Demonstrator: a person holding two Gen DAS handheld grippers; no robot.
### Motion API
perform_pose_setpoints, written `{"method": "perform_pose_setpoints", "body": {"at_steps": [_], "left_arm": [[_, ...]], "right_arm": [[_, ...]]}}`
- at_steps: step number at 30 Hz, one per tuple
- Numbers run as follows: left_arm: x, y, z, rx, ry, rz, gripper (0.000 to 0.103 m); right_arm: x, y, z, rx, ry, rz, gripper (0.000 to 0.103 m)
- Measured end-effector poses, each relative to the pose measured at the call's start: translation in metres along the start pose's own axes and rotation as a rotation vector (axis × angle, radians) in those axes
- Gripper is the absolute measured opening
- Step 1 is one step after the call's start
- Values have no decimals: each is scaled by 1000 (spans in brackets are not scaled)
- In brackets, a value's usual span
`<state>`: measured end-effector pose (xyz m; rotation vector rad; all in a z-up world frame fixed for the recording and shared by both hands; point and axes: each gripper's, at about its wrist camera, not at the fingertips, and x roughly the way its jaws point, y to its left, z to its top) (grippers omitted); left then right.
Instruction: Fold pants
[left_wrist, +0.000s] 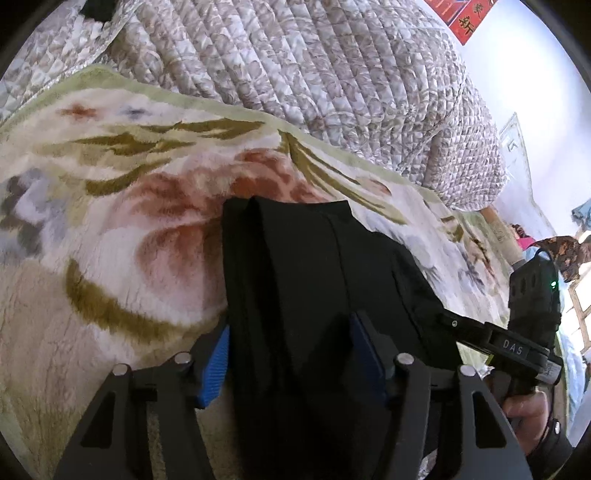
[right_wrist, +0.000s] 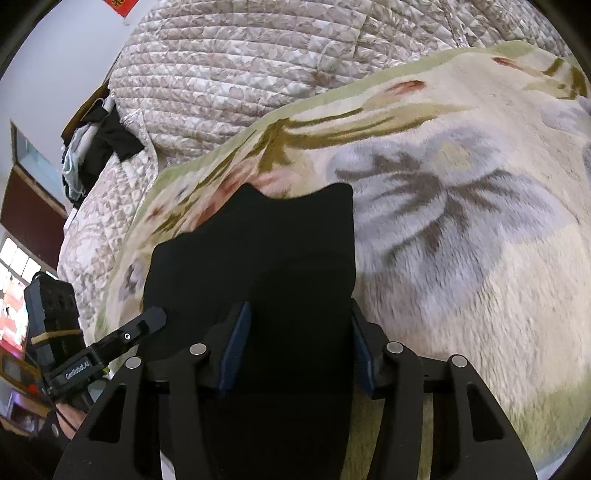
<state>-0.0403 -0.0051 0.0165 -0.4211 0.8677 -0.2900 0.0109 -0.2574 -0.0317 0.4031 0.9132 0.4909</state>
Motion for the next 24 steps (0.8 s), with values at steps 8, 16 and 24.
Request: {"method": "perform_pose_setpoints", "body": {"at_steps": [8, 16, 24], "left_arm": [[-9, -15, 2, 58, -26, 45, 34], [-31, -30, 10, 94, -51, 22, 23], [-51, -30, 46, 126, -98, 43, 22]], "right_arm": [[-10, 4, -5, 10, -27, 11, 23], [-29, 28, -2, -46, -87, 26, 17], [-32, 65, 21, -97, -111, 78, 16]]}}
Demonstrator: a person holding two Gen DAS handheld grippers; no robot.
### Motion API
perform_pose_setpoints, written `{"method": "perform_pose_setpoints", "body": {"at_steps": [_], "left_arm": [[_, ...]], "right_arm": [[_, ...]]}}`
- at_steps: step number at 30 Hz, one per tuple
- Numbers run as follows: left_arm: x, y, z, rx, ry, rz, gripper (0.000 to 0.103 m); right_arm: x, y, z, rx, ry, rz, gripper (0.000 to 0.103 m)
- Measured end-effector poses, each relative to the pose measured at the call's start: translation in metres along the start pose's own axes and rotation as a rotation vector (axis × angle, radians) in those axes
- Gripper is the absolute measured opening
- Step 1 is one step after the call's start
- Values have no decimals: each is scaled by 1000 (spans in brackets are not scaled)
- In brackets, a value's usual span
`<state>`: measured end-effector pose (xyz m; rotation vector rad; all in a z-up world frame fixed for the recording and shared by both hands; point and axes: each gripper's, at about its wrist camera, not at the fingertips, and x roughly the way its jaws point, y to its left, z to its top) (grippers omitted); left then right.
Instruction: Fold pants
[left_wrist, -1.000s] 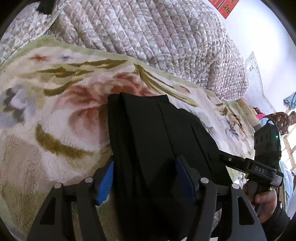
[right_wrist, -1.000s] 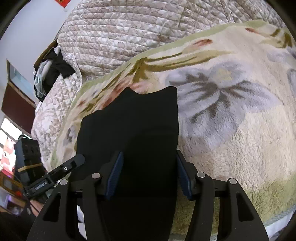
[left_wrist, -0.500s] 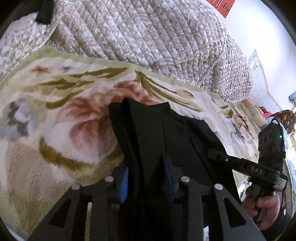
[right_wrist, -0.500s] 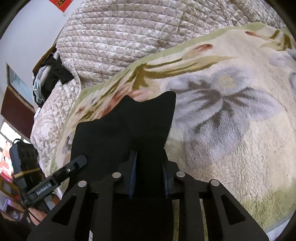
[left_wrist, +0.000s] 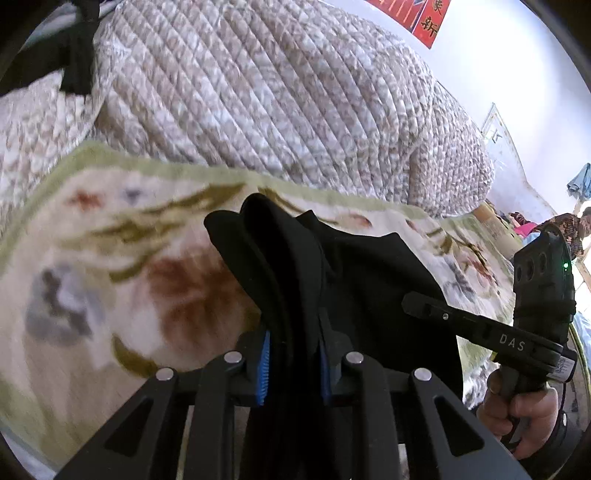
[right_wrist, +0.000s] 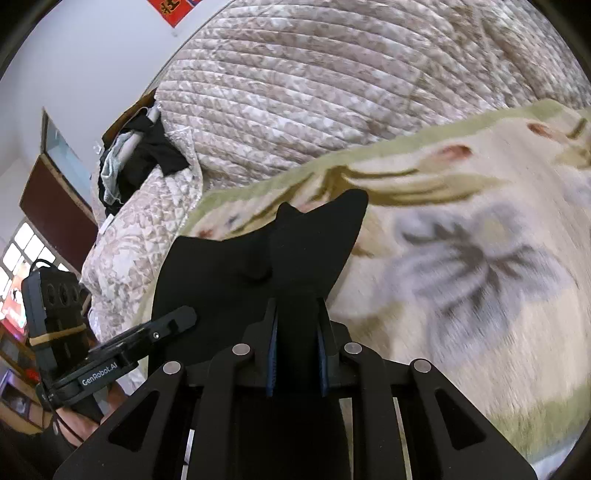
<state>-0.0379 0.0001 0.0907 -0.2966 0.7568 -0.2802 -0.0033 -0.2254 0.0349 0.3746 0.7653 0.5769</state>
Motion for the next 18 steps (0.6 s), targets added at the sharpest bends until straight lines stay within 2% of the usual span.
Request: {"method": "perform_pose_setpoints", "body": {"at_steps": [4, 13, 18], "left_arm": [[10, 19, 30, 18, 13, 28, 23], [55, 70, 100, 48, -2, 102, 23], [93, 106, 122, 16, 4, 126, 23]], "right_arm": [[20, 13, 23, -17, 7, 20, 16], [103, 31, 97, -62, 57, 37, 16], [149, 22, 122, -68, 71, 42, 17]]}}
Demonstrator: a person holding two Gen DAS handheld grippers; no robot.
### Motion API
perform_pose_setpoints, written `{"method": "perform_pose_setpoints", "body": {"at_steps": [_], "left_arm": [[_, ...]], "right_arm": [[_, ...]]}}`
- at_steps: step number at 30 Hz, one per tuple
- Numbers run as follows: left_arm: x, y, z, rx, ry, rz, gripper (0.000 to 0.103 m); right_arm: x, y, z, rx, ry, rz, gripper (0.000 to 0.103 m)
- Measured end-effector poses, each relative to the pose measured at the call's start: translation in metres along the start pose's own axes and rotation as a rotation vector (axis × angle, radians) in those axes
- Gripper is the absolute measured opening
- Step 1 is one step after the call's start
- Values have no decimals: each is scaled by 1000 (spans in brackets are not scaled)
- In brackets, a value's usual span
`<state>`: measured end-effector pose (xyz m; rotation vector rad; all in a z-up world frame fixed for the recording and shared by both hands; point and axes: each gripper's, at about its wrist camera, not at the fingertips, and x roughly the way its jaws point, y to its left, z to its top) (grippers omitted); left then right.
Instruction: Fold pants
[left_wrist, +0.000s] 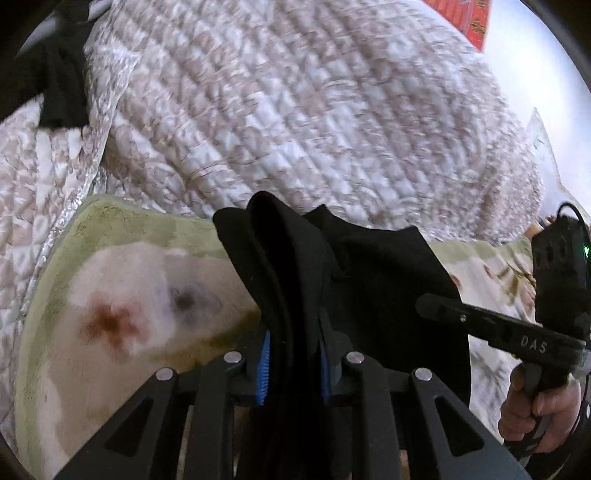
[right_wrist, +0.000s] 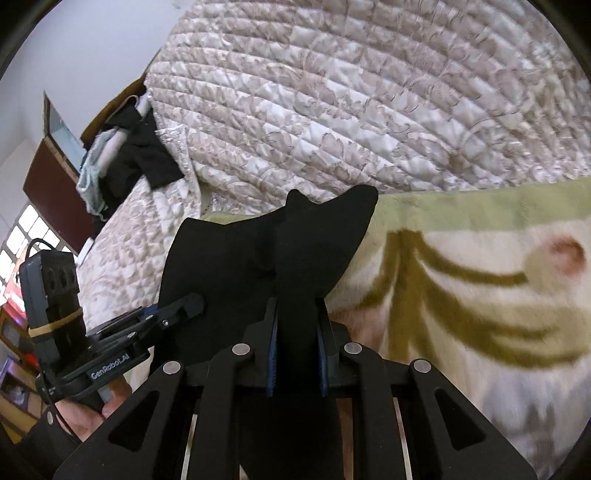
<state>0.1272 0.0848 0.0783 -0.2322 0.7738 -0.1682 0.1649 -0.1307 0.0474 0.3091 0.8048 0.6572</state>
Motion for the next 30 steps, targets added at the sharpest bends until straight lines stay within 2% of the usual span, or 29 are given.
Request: {"method": "perform_pose_setpoints", "body": {"at_steps": [4, 6, 9, 12, 14, 19, 22, 25, 27, 30], "left_arm": [[28, 14, -2, -9, 34, 10, 26], [37, 21, -9, -11, 75, 41, 32], [30, 30, -10, -24, 81, 58, 35], [11, 32, -11, -9, 38, 146, 34], [-7, 30, -12, -15, 10, 161, 34], [-48, -1, -28, 11, -45, 97, 35], [-37, -13, -45, 27, 15, 105, 34], [-16, -19, -63, 47, 106, 153, 33], [-20, -24, -68, 70, 95, 174, 33], [-36, -26, -70, 22, 75, 152, 33]], "right_arm": [[28, -18, 9, -3, 22, -13, 17], [37, -29, 8, 10, 40, -45, 20], [34, -40, 6, 3, 40, -111, 21], [14, -34, 5, -20, 1, -154, 21], [1, -26, 0, -28, -15, -170, 21], [-18, 14, -30, -126, 0, -165, 21], [-11, 27, -52, -173, 52, -168, 21], [-1, 24, -69, -204, 102, -208, 20], [-8, 23, -69, -193, 93, -202, 20], [-27, 25, -70, -182, 64, -187, 21]]}}
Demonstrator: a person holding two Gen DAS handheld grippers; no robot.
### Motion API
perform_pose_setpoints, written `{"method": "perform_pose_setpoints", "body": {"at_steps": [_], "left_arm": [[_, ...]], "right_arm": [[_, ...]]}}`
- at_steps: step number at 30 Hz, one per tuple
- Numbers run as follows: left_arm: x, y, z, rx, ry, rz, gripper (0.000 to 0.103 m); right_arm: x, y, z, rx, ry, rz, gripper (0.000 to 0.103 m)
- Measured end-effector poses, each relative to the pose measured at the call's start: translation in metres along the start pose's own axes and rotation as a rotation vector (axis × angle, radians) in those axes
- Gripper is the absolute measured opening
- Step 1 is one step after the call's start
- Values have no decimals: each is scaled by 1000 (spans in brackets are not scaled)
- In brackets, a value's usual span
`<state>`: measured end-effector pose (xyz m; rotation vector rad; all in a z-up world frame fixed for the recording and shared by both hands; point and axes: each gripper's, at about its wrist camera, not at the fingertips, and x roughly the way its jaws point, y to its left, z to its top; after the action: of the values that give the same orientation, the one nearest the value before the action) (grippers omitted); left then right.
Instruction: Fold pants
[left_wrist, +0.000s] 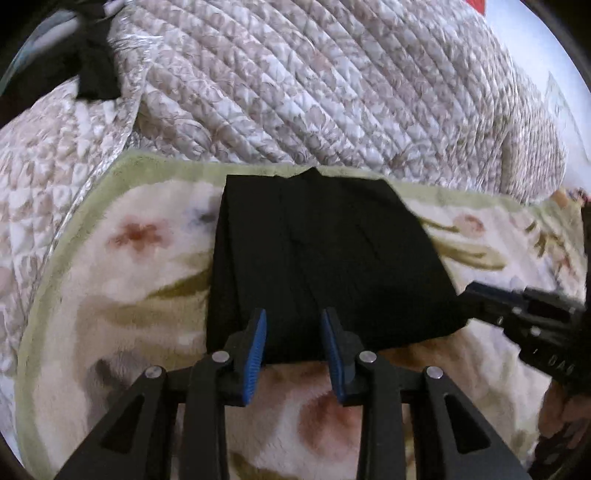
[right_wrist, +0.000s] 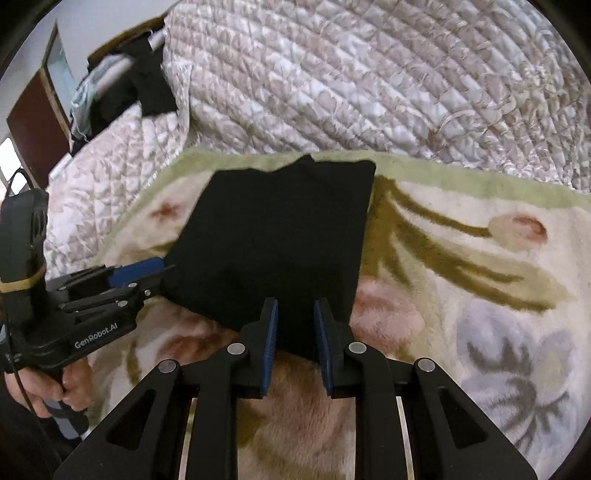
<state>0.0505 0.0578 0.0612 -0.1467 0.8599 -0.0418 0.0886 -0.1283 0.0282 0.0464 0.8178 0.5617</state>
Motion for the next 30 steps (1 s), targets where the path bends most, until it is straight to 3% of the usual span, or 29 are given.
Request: {"method": "perform_pose_setpoints", "body": {"at_steps": [8, 12, 16, 30], "left_arm": [[-31, -10, -27, -12, -38, 53, 33], [-36, -11, -37, -15, -39, 57, 34], [-28, -14, -42, 1, -23, 64, 36], [5, -9, -52, -3, 50, 119, 45]], "right_arm": [[-25, 13, -20, -40, -13, -21, 21], [-35, 19, -29, -49, -30, -29, 29], [-34, 21, -38, -72, -27, -57, 38], [-5, 8, -45, -63, 42, -99, 38]]}}
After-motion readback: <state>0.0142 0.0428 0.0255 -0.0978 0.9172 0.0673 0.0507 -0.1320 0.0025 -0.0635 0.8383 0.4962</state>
